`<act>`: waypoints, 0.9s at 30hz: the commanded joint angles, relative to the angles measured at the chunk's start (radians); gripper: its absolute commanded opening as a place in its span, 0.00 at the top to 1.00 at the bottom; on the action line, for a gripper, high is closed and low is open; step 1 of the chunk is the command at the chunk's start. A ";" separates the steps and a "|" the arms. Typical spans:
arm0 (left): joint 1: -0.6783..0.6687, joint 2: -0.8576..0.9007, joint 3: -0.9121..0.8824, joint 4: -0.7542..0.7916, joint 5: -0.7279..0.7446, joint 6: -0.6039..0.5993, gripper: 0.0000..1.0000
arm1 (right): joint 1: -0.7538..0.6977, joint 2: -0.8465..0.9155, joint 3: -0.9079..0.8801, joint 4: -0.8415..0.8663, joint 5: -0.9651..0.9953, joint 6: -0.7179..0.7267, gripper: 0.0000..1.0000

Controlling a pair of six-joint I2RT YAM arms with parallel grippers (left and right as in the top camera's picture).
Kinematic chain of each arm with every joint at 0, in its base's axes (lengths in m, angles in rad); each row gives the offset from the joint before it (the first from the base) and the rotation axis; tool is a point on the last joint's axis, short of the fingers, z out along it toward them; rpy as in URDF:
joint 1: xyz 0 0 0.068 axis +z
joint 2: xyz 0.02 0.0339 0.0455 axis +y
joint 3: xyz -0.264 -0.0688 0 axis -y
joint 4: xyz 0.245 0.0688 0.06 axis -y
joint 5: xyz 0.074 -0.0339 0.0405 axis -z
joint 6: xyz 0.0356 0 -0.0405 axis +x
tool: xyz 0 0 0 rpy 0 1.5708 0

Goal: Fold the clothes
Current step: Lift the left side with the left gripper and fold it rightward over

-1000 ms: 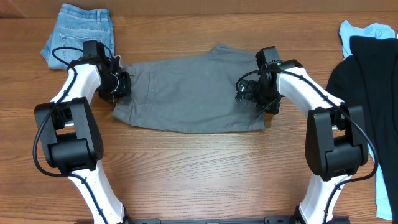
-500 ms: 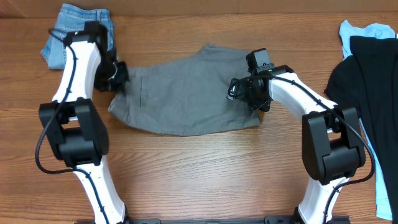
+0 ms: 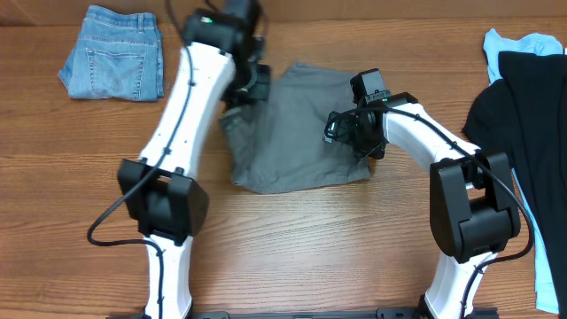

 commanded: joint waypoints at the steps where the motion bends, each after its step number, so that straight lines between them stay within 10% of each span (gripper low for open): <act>1: -0.074 -0.021 0.031 0.014 0.013 -0.031 0.96 | -0.001 0.067 -0.024 -0.006 -0.028 -0.007 0.00; 27: -0.209 -0.017 0.025 0.225 0.092 -0.105 0.96 | -0.361 0.065 0.047 -0.120 -0.481 -0.274 0.00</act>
